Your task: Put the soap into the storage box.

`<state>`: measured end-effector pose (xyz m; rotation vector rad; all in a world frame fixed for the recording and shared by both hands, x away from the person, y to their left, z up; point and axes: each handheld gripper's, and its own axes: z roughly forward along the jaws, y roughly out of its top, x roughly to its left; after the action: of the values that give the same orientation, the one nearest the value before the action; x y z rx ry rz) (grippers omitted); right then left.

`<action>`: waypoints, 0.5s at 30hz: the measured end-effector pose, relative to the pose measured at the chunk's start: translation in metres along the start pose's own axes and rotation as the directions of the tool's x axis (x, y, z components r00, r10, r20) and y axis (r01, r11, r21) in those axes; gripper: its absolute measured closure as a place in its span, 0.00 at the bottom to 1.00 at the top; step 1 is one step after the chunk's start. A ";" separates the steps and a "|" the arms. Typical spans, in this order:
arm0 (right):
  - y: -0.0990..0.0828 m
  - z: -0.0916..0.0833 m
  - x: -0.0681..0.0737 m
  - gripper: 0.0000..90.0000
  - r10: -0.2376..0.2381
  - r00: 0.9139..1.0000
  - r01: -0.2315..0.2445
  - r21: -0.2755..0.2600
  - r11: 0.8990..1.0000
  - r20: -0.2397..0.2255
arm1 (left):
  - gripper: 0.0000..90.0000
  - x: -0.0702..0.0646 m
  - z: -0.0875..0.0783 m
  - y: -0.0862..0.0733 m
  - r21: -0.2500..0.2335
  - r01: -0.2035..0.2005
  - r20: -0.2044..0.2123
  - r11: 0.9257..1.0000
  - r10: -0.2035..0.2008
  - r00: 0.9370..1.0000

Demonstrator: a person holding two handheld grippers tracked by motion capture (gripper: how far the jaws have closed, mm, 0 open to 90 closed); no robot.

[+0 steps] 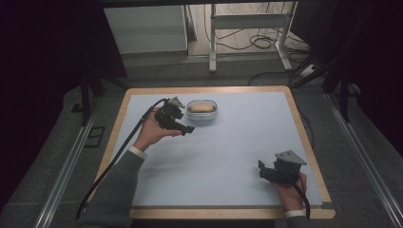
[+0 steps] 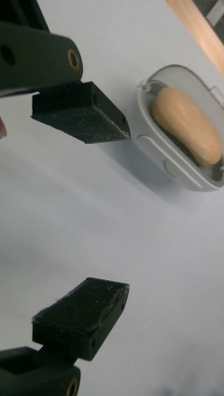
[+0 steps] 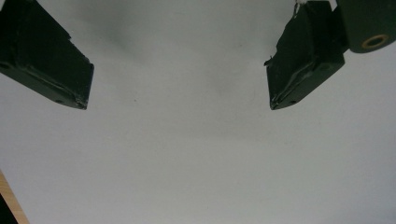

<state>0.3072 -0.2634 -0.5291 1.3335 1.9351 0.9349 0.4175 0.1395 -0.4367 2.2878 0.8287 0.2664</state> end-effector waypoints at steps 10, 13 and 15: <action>0.000 0.000 0.000 0.08 -0.001 1.000 0.001 0.001 1.000 -0.001 | 0.24 -0.015 -0.017 -0.042 -0.008 0.036 0.000 0.999 -0.036 0.999; 0.000 0.000 0.000 0.08 -0.003 1.000 0.003 0.001 1.000 0.000 | 0.24 -0.018 -0.022 -0.056 0.000 0.044 -0.025 0.999 -0.044 0.999; 0.000 0.000 0.000 0.08 -0.004 1.000 0.004 0.001 1.000 0.001 | 0.23 -0.019 -0.024 -0.065 0.003 0.061 -0.021 0.998 -0.061 0.998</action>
<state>0.3072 -0.2630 -0.5292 1.3301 1.9373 0.9311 0.3609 0.1771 -0.4614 2.2622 0.9082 0.2618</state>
